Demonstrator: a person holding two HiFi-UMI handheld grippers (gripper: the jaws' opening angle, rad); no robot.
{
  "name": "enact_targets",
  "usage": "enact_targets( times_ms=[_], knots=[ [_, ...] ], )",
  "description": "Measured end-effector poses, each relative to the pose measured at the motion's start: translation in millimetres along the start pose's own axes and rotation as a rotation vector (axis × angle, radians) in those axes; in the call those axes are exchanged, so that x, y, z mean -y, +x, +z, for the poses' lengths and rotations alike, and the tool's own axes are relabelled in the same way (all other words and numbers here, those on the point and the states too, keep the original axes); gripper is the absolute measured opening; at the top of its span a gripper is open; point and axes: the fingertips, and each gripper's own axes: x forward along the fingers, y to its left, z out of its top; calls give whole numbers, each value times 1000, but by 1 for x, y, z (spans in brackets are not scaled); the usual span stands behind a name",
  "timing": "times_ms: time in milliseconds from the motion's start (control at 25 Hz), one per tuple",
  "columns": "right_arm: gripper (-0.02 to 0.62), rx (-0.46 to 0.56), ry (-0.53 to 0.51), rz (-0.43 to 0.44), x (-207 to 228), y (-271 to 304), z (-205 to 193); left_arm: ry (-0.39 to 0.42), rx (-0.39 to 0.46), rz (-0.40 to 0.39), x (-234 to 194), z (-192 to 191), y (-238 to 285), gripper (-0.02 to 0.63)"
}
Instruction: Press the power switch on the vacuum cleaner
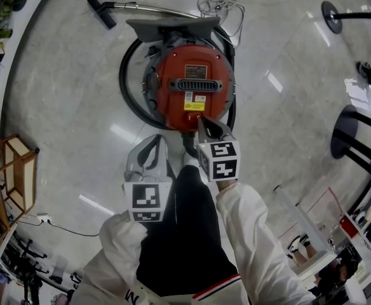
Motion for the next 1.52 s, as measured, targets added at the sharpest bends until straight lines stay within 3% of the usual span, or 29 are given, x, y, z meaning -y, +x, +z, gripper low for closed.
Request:
enact_targets(
  times_ms=[200,480,1520],
  knots=[
    [0,27,-18,-7,-1,-16,11,15,20,1,0,8,-10,0],
    [0,118,-40,-29,-2,-58,53,53,89,7,3,49,-33,0],
    [0,384,-80,-33,-21,-264,143,165,233,-14,72,176,-138,0]
  ],
)
